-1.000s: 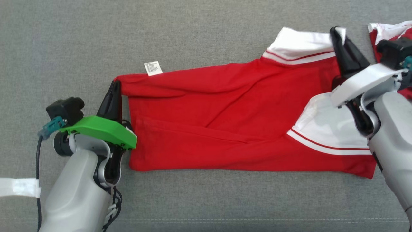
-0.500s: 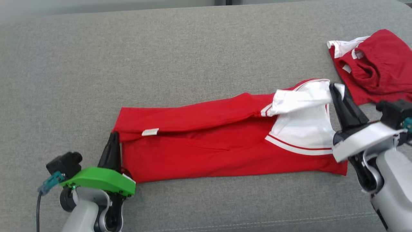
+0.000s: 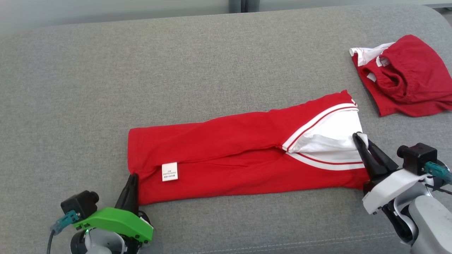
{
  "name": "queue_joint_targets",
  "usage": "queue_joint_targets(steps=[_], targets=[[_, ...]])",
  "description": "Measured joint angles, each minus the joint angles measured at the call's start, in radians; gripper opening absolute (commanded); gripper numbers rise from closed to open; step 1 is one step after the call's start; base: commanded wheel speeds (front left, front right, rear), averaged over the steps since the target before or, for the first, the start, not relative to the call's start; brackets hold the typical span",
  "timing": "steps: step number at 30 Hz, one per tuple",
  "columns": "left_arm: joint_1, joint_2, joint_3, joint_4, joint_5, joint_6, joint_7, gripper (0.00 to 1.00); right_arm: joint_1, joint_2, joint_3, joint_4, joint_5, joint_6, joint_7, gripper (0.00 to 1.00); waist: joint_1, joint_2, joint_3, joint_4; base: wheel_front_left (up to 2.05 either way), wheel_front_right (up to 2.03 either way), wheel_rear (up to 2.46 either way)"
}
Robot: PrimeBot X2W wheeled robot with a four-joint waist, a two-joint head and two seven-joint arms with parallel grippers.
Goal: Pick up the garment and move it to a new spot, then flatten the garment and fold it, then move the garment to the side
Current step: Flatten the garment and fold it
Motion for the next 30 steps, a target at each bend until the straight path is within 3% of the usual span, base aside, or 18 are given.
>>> queue_joint_targets(steps=[1,2,3,4,6,7,14,20,25,30], targets=[[0.009,0.002,-0.001,-0.003,0.0,0.0,0.007,0.0,0.002,-0.005,0.003,0.001,-0.012,0.0,0.0,0.48,0.0,0.0,0.0,-0.001,0.0,0.0,0.0],[0.018,0.005,-0.004,-0.003,0.0,0.004,0.009,0.0,0.005,-0.013,0.012,0.005,-0.025,0.0,0.0,0.69,0.0,0.0,0.0,-0.001,0.0,0.0,0.0],[0.027,0.009,-0.006,-0.004,0.0,0.007,0.015,0.0,0.01,-0.021,0.019,0.009,-0.037,0.0,0.0,0.97,0.0,0.0,-0.001,-0.002,0.0,0.0,0.0],[0.035,0.013,-0.007,-0.007,0.0,0.007,0.015,0.03,0.019,-0.027,0.025,0.012,-0.052,0.0,0.0,1.0,0.0,0.0,-0.001,-0.002,0.0,0.0,0.0],[0.046,0.016,-0.007,-0.013,0.001,0.007,0.015,0.39,0.04,-0.041,0.036,0.014,-0.085,0.0,0.0,1.0,0.0,0.0,-0.003,-0.003,0.0,0.0,0.0],[0.05,0.02,-0.007,-0.029,0.004,0.009,0.015,1.0,0.056,-0.056,0.032,0.018,-0.097,0.0,0.0,1.0,0.0,0.0,-0.005,-0.004,0.0,0.0,0.0],[0.058,0.049,0.029,-0.077,0.02,0.016,-0.011,1.0,0.102,-0.068,-0.025,0.028,-0.095,-0.003,0.0,1.0,0.0,0.0,-0.015,-0.012,0.0,0.0,0.0],[0.06,0.062,0.052,-0.167,0.086,0.016,-0.04,1.0,0.114,-0.042,-0.085,0.03,-0.019,-0.009,0.0,1.0,0.0,0.0,-0.028,-0.033,0.0,0.0,0.0],[0.048,0.063,0.043,-0.23,0.137,0.016,-0.048,1.0,0.108,-0.03,-0.066,0.052,0.023,-0.009,0.001,1.0,0.0,0.0,-0.041,-0.046,0.0,0.0,0.0],[0.04,0.04,0.018,-0.264,0.152,0.017,-0.048,1.0,0.043,-0.029,-0.035,0.072,0.058,0.0,0.08,1.0,0.0,0.0,-0.046,-0.046,0.0,0.0,0.0]])
